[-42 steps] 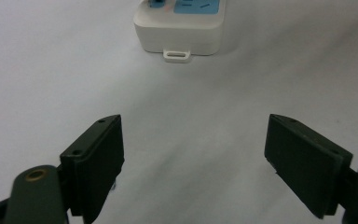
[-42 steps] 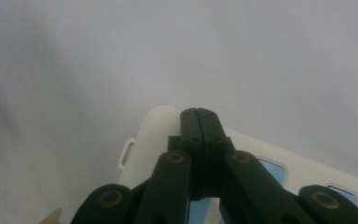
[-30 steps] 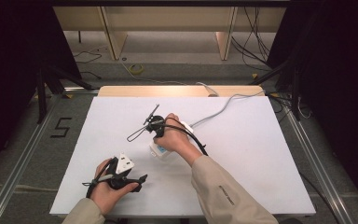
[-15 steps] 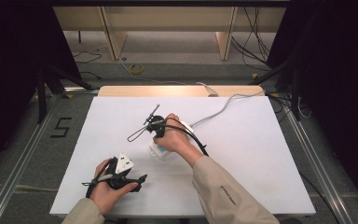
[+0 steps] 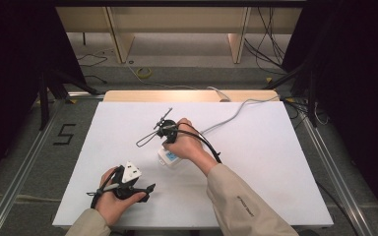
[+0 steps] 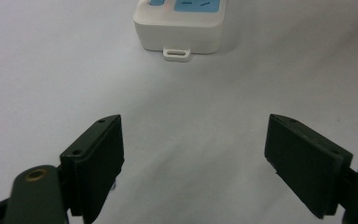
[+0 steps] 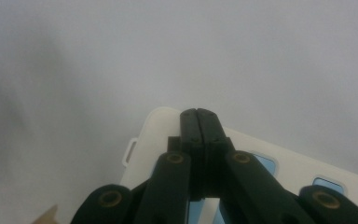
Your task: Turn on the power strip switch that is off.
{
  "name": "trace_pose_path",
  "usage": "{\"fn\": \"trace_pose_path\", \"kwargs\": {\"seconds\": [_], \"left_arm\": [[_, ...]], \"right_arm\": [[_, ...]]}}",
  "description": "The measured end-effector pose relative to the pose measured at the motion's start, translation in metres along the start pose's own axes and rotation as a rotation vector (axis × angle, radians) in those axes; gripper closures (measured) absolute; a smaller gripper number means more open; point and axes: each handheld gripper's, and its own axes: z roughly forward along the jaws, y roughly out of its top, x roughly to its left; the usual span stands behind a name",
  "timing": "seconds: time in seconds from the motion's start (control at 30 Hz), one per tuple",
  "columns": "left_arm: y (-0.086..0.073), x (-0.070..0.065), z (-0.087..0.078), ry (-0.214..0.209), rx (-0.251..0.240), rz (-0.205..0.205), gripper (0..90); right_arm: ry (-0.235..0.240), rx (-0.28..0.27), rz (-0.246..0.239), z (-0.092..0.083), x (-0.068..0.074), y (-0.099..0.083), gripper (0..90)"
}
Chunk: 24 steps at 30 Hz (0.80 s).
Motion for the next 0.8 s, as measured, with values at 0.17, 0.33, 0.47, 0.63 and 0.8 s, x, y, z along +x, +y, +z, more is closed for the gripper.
{"fn": "trace_pose_path", "kwargs": {"seconds": [0.17,0.33,0.47,0.63,0.8], "left_arm": [[0.000,0.000,0.000,0.000,0.000,-0.002,19.6],[0.000,0.000,-0.001,0.001,-0.004,-0.005,19.6],[-0.001,0.000,-0.001,0.002,-0.005,-0.005,19.6],[-0.001,0.000,-0.001,0.002,-0.003,-0.007,19.6],[-0.001,0.001,-0.001,0.003,-0.001,-0.005,19.6]], "right_arm": [[0.003,-0.014,-0.003,-0.003,0.000,0.000,90.0],[-0.001,-0.021,-0.006,-0.007,0.001,-0.003,90.0],[0.002,-0.025,-0.002,-0.010,-0.001,-0.010,89.4],[0.001,-0.033,0.011,-0.016,-0.005,-0.018,87.9],[0.000,-0.043,0.017,-0.021,-0.007,-0.025,86.2]]}}
